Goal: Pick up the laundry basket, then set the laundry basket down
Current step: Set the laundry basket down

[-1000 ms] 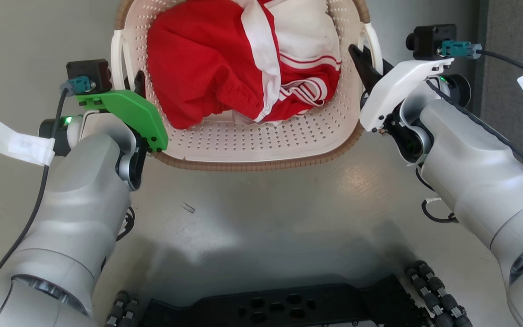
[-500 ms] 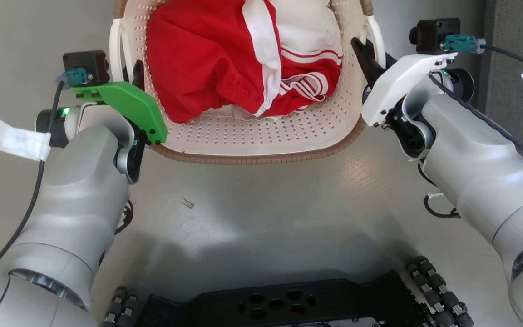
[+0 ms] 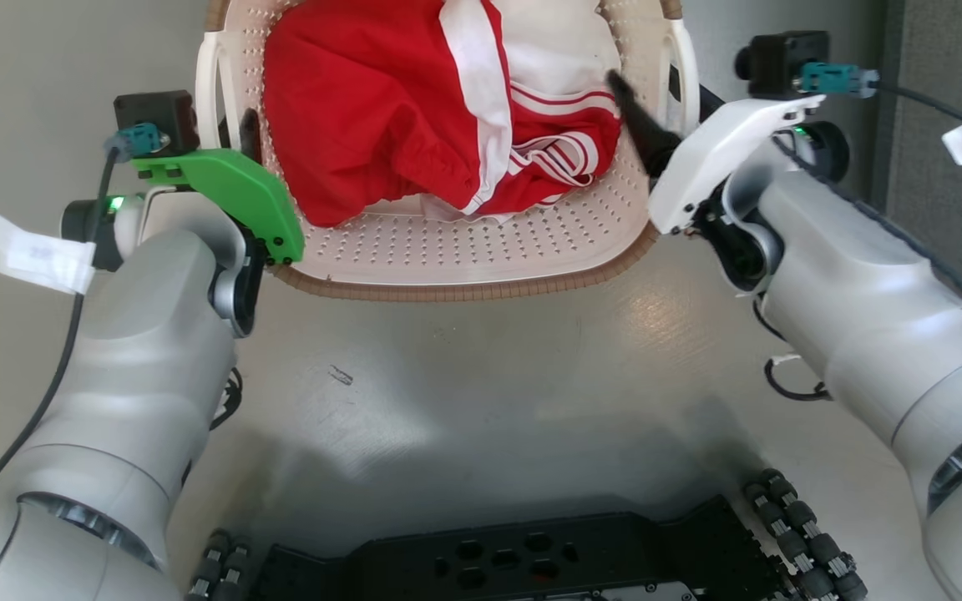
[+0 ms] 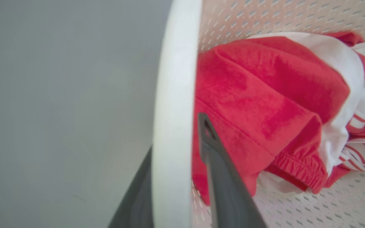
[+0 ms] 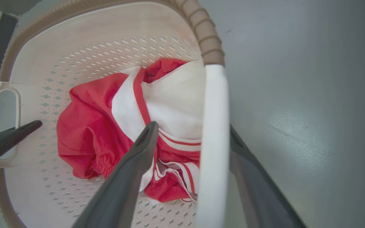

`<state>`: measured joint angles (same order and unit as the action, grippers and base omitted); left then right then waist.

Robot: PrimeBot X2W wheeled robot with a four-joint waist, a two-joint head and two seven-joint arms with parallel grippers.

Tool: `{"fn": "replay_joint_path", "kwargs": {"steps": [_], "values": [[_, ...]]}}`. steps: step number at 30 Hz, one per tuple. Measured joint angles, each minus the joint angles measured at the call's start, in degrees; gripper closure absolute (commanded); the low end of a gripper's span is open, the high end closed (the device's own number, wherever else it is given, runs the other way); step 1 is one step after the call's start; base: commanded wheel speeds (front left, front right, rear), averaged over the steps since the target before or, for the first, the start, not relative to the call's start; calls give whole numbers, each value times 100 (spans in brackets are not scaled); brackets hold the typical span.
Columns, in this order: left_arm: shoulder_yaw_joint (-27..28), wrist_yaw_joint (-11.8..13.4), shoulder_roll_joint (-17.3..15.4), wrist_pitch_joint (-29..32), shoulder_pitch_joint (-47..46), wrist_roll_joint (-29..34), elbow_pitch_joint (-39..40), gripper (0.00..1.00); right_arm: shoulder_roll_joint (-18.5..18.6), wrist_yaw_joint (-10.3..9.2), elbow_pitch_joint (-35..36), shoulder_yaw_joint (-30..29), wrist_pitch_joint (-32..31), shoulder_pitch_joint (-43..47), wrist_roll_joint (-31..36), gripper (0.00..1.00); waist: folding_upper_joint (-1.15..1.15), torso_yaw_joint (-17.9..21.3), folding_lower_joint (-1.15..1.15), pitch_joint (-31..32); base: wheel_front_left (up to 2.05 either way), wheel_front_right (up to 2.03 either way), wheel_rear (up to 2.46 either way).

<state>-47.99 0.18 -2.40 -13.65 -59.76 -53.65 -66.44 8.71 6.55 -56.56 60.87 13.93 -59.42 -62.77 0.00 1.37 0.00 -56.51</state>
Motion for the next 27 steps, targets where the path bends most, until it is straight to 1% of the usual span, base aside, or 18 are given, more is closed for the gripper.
{"fn": "replay_joint_path", "kwargs": {"steps": [5,8,16,27], "values": [[-19,-27,73,7,3,-36,-5,0,-93,18,-1,48,1,0,-26,0,0,25,0,45,0,0,0],[-29,-66,81,7,14,-93,-30,0,-103,22,-45,53,15,1,-32,0,0,35,0,85,0,0,0],[-44,-67,85,7,55,-156,-151,0,-168,52,-200,55,18,1,-34,0,0,73,0,261,0,0,0],[-80,-69,85,7,135,-164,-303,0,-208,57,-604,-41,25,14,-79,0,0,135,0,475,0,0,0]]}}
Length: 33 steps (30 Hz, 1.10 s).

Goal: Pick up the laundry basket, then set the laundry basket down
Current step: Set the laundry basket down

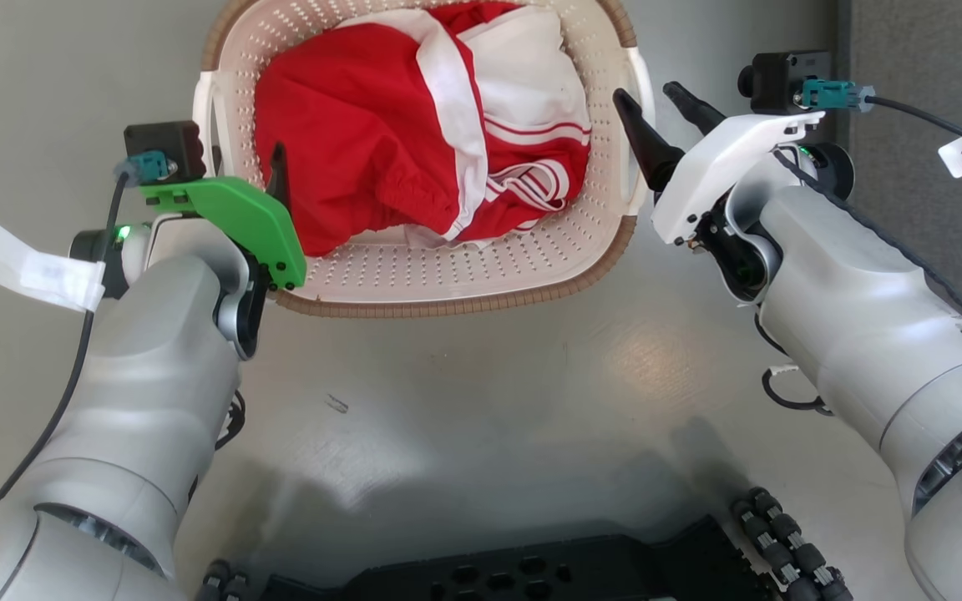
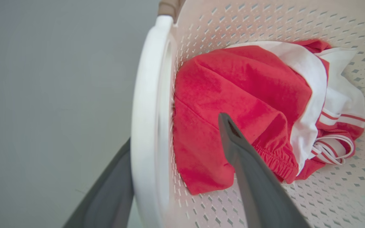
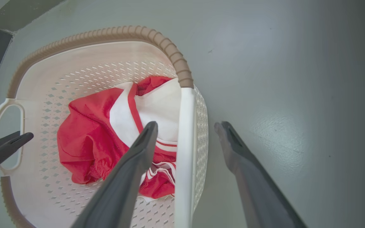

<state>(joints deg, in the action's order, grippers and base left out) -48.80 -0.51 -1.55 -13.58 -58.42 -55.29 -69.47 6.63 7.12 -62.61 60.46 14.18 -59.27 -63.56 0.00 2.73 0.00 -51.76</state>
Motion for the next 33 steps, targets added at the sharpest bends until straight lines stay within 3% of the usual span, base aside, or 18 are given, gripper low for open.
{"fn": "replay_joint_path", "kwargs": {"steps": [13,33], "values": [[-60,-80,0,-10,378,-49,-80,0,-84,0,-30,-175,0,317,-41,0,0,57,0,580,0,0,0],[22,-210,19,-66,959,-85,-196,0,31,0,263,-491,0,1057,124,0,0,118,0,1994,0,0,0]]}}
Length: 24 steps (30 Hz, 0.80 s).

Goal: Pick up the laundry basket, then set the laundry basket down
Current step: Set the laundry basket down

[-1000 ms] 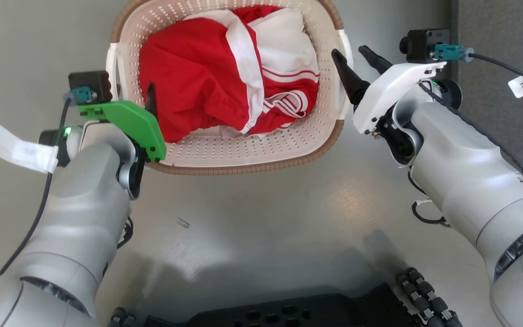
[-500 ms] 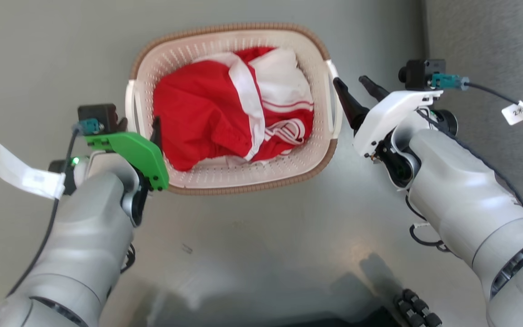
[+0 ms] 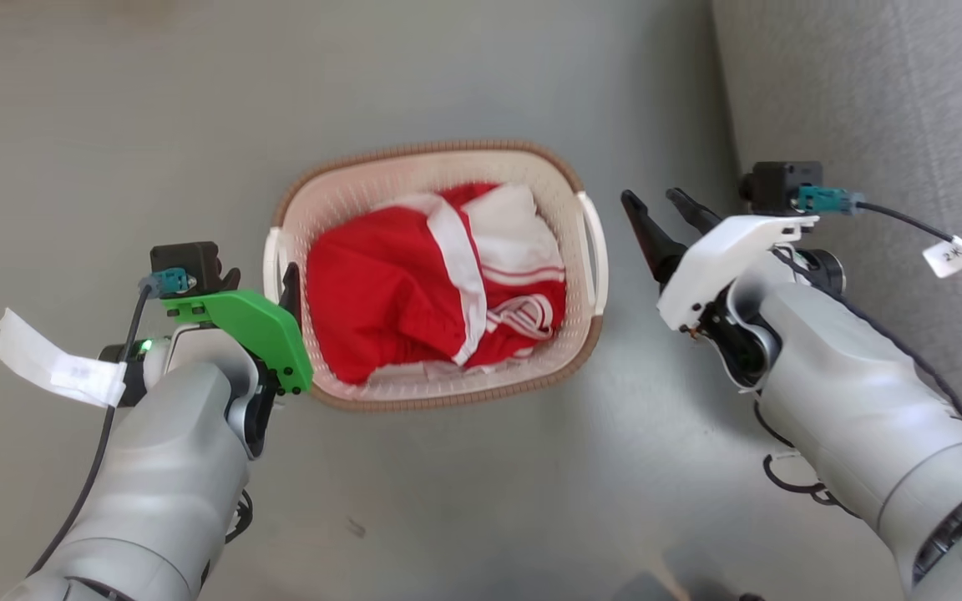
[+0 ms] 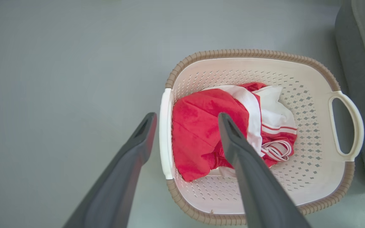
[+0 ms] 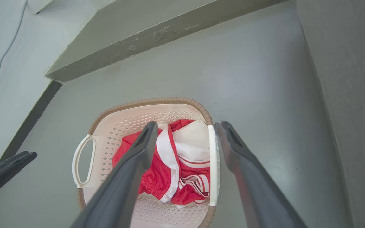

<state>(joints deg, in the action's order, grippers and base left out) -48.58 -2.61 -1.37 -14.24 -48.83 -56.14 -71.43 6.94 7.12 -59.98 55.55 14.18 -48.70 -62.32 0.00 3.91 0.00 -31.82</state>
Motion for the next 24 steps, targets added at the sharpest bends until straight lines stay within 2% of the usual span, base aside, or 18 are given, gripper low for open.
{"fn": "replay_joint_path", "kwargs": {"steps": [10,24], "values": [[300,-1,-133,-1,160,67,565,0,289,0,350,-450,0,304,356,0,0,-19,0,821,0,0,0],[916,62,-381,-1,848,517,1546,0,609,-8,1170,-1325,1,899,1091,0,0,-108,0,1917,0,0,0]]}}
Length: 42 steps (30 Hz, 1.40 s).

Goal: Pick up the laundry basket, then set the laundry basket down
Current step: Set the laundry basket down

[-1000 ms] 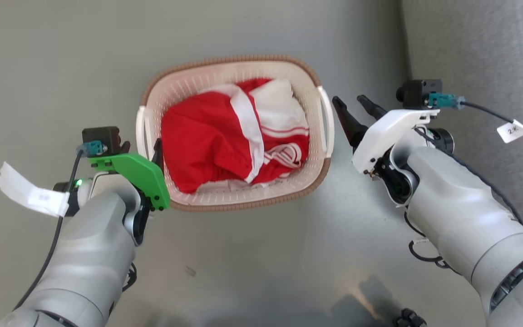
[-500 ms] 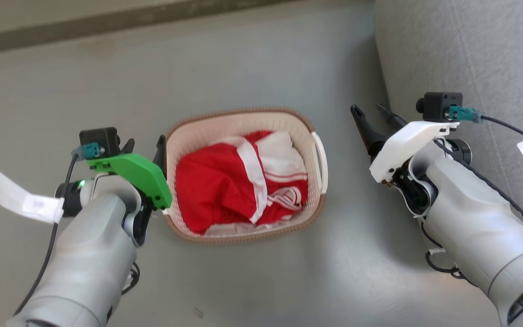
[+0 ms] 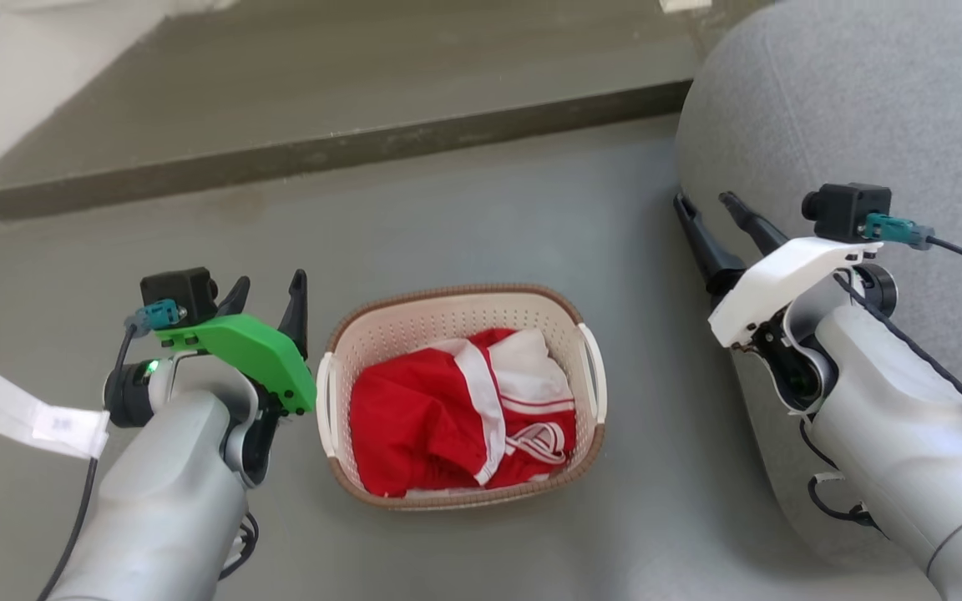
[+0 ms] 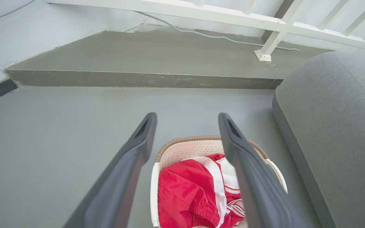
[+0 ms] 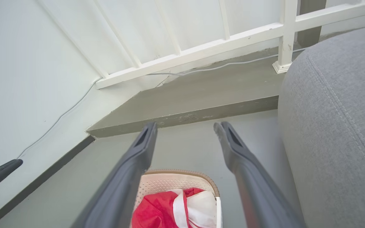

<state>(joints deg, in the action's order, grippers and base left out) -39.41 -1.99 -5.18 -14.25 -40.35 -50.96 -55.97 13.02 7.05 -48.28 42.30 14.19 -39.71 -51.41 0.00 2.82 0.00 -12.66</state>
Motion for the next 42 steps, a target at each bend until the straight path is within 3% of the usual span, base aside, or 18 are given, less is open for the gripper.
{"fn": "replay_joint_path", "kwargs": {"steps": [25,42], "values": [[1508,556,-166,-1,1718,1190,2372,0,69,-416,1942,-1557,23,1883,1271,0,0,-85,0,1184,0,0,0],[2117,603,11,-18,2916,1989,3660,0,-31,-572,2889,-2187,24,2836,2041,0,0,-122,0,1252,0,0,0]]}}
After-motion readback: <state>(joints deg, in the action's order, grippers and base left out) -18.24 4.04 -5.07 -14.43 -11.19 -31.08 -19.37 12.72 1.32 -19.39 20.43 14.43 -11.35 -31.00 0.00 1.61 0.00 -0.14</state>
